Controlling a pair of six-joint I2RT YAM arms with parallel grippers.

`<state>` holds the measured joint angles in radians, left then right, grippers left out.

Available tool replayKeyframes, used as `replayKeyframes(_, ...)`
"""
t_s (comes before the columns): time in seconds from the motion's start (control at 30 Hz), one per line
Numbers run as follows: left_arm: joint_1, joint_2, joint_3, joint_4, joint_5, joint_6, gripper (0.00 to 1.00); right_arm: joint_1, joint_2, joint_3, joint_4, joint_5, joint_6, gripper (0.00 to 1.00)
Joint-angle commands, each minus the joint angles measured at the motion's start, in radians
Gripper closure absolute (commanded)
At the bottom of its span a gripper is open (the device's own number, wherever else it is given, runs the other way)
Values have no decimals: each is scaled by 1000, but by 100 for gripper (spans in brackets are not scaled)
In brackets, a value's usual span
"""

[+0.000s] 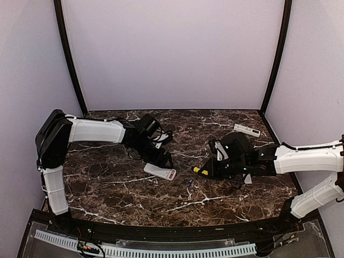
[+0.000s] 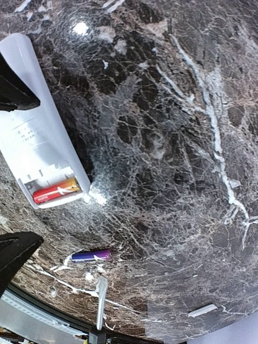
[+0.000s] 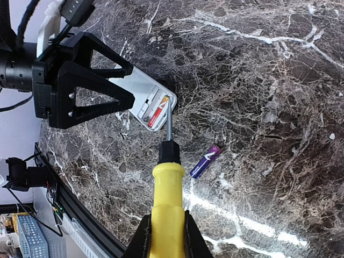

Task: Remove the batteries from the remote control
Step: Adjust the remote control without the battery cover at the center of the board.

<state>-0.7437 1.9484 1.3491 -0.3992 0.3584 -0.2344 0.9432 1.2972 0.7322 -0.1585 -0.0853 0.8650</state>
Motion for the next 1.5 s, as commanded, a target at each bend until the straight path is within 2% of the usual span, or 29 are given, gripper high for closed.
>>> replayKeyframes(0.0,13,25,60,-64,2,52,23,-3,6,12,26,4,-14,100)
replayKeyframes(0.67,15,99,73,-56,23,151,23,-3,11,-7,60,-14,-10,100)
replayKeyframes(1.47,19,145,126,-9,7,150,22,-3,48,1,104,-47,-15,100)
